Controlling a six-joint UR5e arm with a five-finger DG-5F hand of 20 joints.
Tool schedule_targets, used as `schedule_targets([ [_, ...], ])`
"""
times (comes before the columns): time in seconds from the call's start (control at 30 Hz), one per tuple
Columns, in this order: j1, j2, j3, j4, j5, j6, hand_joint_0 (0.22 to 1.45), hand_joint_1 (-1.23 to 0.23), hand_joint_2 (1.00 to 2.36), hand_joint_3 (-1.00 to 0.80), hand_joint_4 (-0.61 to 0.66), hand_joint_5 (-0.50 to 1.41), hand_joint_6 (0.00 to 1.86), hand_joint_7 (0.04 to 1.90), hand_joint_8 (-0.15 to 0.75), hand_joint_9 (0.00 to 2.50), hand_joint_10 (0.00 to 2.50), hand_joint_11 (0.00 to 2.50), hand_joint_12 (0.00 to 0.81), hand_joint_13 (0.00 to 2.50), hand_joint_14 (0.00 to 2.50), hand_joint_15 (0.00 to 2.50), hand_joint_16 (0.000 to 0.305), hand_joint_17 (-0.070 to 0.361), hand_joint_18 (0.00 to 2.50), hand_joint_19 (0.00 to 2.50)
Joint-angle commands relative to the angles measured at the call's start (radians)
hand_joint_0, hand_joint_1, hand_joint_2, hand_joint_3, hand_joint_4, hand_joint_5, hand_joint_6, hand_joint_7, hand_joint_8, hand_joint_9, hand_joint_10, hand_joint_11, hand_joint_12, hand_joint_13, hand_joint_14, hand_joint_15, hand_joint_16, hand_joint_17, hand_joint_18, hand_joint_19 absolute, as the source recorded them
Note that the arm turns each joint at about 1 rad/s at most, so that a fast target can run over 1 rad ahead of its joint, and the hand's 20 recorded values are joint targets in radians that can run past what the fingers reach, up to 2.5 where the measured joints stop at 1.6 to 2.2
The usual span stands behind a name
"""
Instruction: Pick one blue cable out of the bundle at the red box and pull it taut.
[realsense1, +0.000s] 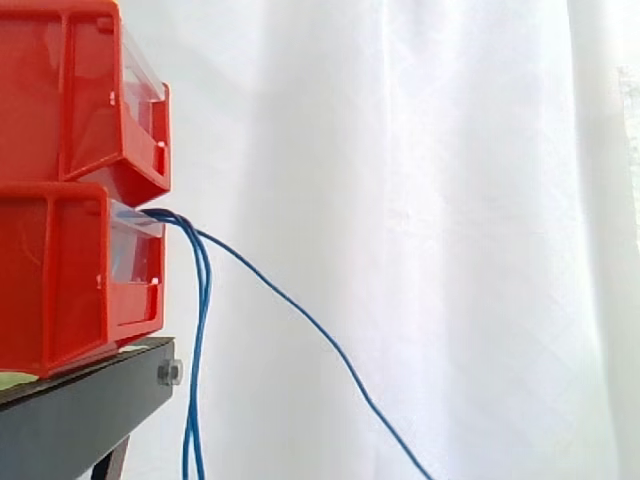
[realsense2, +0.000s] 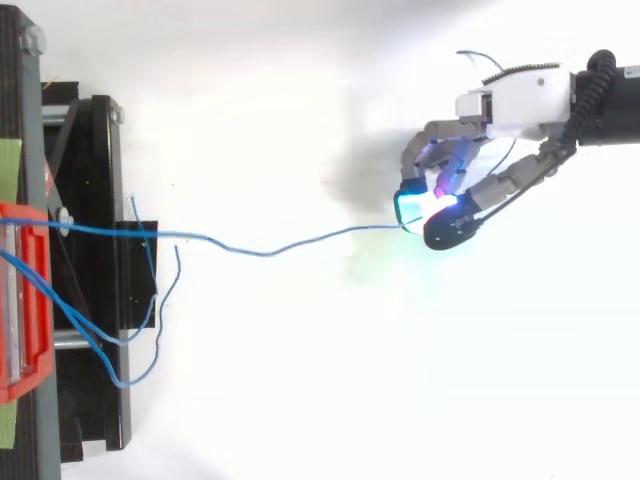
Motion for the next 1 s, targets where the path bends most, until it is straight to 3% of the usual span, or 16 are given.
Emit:
schedule_targets([
  [0.0,0.0,0.0,-0.074,0.209,0.0,0.0,0.63,-0.79,1.02,-0.09,0.02,-0.14,0.91,1.02,0.366,0.92,0.01,1.05,0.368,0.42,0.01,0.13,0.05,0.113,0.46,0.17],
  [0.17,0.0,-0.002,-0.02,0.37,0.0,0.0,0.63,-0.79,1.02,-0.08,0.02,-0.14,0.91,1.02,0.365,0.92,0.01,1.04,0.368,0.42,0.01,0.14,0.05,0.113,0.46,0.17],
  [0.3,0.0,0.0,0.021,0.438,0.003,0.0,0.63,-0.79,1.02,-0.08,0.02,-0.14,0.91,1.02,0.361,0.92,0.01,1.04,0.368,0.42,0.01,0.13,0.05,0.113,0.46,0.17],
  [0.97,-0.003,0.0,0.03,0.444,0.003,0.0,0.63,-0.79,1.02,-0.08,0.02,-0.14,0.91,1.03,0.363,0.91,0.01,1.03,0.367,0.41,0.0,0.12,0.05,0.113,0.46,0.17],
])
